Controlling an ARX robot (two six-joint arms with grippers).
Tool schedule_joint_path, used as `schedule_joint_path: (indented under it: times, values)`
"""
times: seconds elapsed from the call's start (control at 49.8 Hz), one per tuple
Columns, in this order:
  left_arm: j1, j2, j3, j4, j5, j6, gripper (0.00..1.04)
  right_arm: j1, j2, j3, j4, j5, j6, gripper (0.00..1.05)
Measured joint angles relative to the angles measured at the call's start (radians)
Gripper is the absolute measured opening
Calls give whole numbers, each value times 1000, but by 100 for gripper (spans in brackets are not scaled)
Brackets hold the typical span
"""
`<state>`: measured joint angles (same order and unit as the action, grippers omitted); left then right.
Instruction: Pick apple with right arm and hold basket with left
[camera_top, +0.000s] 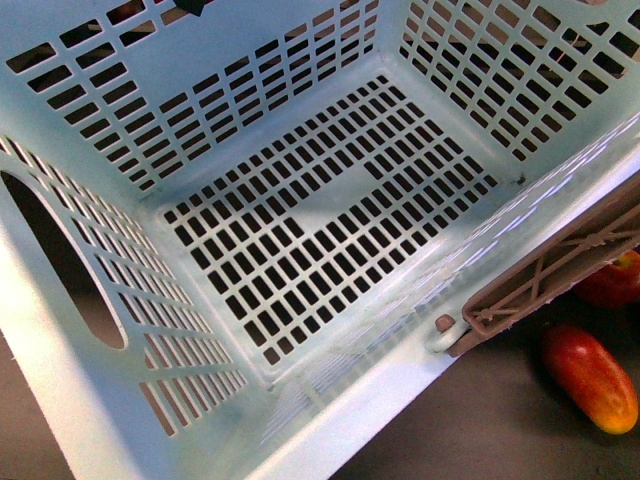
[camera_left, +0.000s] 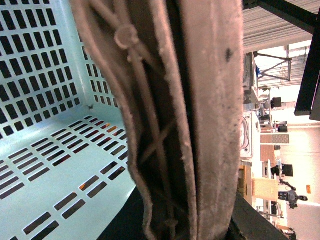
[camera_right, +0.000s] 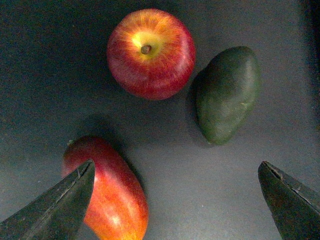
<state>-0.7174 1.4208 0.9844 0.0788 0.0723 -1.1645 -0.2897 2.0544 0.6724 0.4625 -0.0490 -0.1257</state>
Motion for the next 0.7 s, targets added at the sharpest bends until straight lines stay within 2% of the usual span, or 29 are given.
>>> schedule_joint_path:
  times: [0.281, 0.703]
  values:
    - [0, 0, 0, 0, 2, 0, 18, 43, 180, 196, -51, 54, 1, 96]
    - [0, 0, 0, 0, 0, 0, 18, 105, 326, 427, -130, 72, 0, 96]
